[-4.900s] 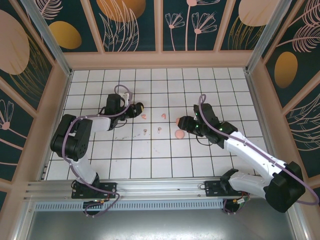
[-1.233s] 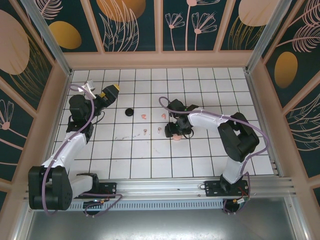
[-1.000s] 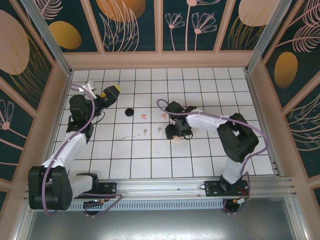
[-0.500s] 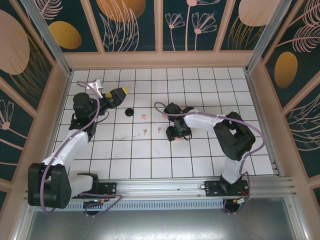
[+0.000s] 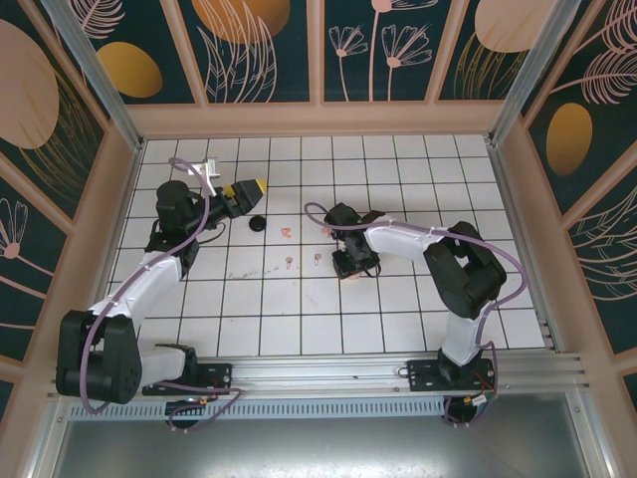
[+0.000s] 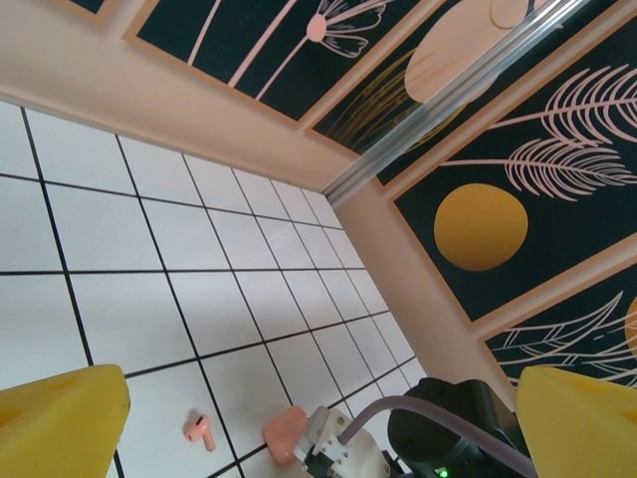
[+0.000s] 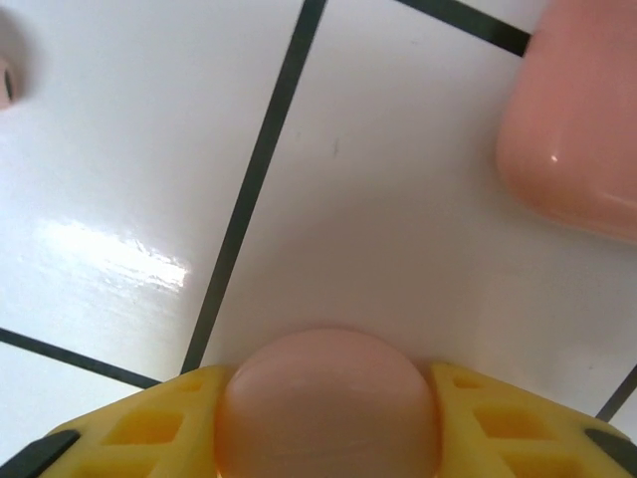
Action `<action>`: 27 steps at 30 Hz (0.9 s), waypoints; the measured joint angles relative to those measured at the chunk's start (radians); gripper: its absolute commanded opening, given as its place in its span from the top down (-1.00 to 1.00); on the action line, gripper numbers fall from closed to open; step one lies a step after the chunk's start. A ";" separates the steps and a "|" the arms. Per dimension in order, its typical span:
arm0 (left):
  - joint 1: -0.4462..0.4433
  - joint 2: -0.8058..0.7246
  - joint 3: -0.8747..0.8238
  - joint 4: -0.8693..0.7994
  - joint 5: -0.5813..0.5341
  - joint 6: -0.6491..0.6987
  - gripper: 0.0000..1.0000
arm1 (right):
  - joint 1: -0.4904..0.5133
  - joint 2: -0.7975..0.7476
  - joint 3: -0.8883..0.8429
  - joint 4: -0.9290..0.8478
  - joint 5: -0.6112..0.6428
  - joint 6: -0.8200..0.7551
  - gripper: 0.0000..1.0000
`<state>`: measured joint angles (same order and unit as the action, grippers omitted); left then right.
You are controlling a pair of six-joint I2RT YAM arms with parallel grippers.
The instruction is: Insert the wireless bluetooth earbuds into the charging case
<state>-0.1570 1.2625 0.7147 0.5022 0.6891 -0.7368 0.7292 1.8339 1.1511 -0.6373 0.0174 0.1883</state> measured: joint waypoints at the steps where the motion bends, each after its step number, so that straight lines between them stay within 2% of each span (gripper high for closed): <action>1: -0.002 0.001 0.000 -0.002 0.004 0.000 -0.97 | -0.001 0.000 0.000 0.000 -0.003 0.003 0.31; 5: -0.014 0.001 -0.002 -0.005 0.010 0.001 -0.97 | -0.002 -0.022 0.001 -0.002 -0.026 0.028 0.32; 14: -0.064 0.003 -0.105 0.063 -0.003 0.008 -0.97 | -0.041 -0.228 0.070 0.028 -0.090 0.190 0.30; 20: -0.169 0.054 -0.142 0.160 -0.051 0.037 -0.94 | -0.112 -0.272 0.142 0.142 -0.137 0.354 0.31; 27: -0.282 0.199 -0.146 0.251 -0.101 0.105 -0.73 | -0.137 -0.266 0.199 0.255 -0.157 0.508 0.32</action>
<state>-0.4393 1.4612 0.5682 0.7532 0.5880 -0.6319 0.5926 1.5681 1.3499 -0.3824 -0.1394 0.6960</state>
